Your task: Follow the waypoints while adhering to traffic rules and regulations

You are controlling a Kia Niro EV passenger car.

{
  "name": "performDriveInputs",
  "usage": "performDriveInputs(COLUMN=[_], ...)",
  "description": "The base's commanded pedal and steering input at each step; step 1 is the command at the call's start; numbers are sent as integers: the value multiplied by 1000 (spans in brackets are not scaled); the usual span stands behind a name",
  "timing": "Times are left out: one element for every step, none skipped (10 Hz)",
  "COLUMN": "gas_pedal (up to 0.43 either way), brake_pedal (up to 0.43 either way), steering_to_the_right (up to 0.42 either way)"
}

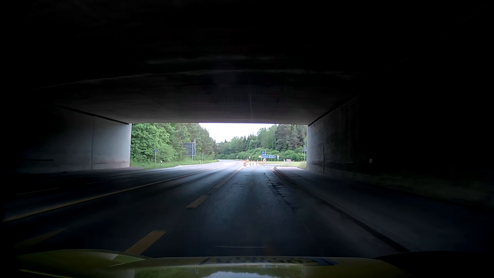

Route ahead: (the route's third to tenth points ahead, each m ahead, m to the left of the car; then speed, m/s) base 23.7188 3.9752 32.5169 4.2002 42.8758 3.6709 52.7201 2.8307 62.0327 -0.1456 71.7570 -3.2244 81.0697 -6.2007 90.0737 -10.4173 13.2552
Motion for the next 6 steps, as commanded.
performDriveInputs(gas_pedal=[59,59,59,59,59,59], brake_pedal=[0,0,0,0,0,0], steering_to_the_right=[2,2,2,2,2,2])
